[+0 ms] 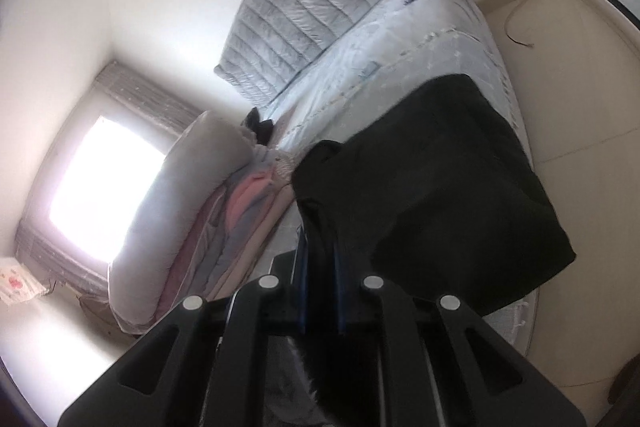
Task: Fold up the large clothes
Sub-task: 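Lift the held sleeve and fold it across the jacket body with the right tool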
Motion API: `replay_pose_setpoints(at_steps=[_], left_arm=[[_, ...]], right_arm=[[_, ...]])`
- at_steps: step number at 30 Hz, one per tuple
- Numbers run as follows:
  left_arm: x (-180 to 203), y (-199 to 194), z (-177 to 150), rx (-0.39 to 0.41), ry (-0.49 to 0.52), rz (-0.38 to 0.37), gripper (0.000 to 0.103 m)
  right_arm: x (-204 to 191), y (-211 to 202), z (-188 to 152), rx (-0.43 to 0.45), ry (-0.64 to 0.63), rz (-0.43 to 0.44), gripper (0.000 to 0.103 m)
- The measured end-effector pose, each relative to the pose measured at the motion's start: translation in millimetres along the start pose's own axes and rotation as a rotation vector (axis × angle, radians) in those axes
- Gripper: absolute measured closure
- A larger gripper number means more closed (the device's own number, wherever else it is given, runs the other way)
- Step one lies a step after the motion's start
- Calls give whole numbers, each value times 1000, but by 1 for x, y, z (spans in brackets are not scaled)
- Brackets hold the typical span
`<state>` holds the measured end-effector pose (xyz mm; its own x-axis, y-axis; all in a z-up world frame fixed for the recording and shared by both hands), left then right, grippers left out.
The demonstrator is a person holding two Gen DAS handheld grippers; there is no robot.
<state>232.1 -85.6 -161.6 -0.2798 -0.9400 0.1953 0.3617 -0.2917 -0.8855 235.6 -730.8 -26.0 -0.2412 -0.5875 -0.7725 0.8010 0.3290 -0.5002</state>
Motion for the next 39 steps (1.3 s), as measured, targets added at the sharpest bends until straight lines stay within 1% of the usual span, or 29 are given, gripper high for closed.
replay_pose_setpoints(at_steps=[3,8,15,18,21,25,28,34,39], left_arm=[[-7,-4,0,25,6,53,27],[-18,-14,1,68,36,146,24],[-33,-22,-2,95,53,227,22],[-37,-24,-4,101,56,246,22],[-41,-26,-6,109,52,257,20],[-47,-29,-9,115,37,254,19],[-50,-32,-10,127,37,261,19],[-56,-35,-11,137,23,239,19],[-63,-37,-13,141,-1,216,19]], right_arm=[[-35,-1,-2,-2,-43,24,92],[-94,9,-12,-24,-111,72,92],[-180,39,-42,-76,-211,132,92],[-214,55,-59,-105,-247,158,92],[-242,73,-76,-137,-278,183,92],[-274,93,-103,-178,-314,209,92],[-292,107,-117,-201,-327,228,92],[-322,134,-148,-245,-340,271,92],[-349,165,-188,-291,-331,328,92]])
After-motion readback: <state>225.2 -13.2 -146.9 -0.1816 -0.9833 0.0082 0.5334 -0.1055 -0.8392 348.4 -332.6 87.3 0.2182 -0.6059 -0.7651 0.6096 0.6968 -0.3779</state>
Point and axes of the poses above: each gripper's, at about its wrist camera, not at the fingertips, and y roughly the way its jaws point, x to its right, z to its top, the point moved 9 cm from there along y, roughly the way its jaws point, and after that the axes turned 10 degrees about -x, right-handed, at the moved point
